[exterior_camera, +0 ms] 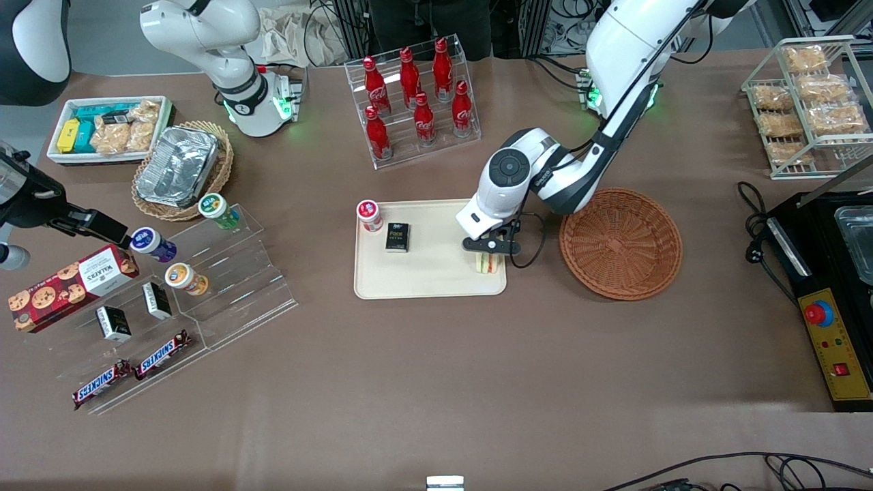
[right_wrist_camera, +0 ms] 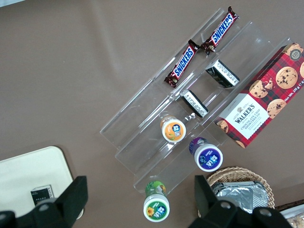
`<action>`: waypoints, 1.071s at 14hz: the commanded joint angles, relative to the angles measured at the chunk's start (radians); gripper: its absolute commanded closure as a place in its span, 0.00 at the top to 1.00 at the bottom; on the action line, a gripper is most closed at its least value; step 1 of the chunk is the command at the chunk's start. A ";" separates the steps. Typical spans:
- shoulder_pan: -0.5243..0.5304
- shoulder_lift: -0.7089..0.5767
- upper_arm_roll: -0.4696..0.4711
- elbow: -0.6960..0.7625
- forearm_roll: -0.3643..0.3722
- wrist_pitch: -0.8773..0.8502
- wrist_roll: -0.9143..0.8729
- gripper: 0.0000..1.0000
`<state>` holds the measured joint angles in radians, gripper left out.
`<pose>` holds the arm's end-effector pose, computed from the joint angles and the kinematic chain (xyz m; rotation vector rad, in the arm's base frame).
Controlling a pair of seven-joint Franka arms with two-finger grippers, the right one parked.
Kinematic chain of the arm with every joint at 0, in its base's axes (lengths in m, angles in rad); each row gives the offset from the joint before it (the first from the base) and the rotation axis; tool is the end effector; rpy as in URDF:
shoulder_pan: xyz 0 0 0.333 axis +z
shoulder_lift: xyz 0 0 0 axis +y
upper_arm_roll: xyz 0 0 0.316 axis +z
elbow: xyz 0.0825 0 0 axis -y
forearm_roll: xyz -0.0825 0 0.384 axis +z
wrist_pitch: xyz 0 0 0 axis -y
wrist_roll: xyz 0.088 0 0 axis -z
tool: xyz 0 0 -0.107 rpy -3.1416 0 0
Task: Place sandwich from basket to tray
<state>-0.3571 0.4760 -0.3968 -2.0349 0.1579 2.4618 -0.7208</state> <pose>0.4389 -0.4062 0.2243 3.0789 -0.1811 -0.0875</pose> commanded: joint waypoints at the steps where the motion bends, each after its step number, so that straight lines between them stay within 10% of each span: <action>1: -0.019 -0.005 0.016 0.012 0.028 0.005 -0.017 1.00; 15: 0.217 -0.516 0.016 0.199 -0.093 -0.584 0.196 1.00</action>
<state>-0.2073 0.0130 -0.3758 -1.8222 0.1142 1.9191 -0.6285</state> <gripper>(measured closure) 0.000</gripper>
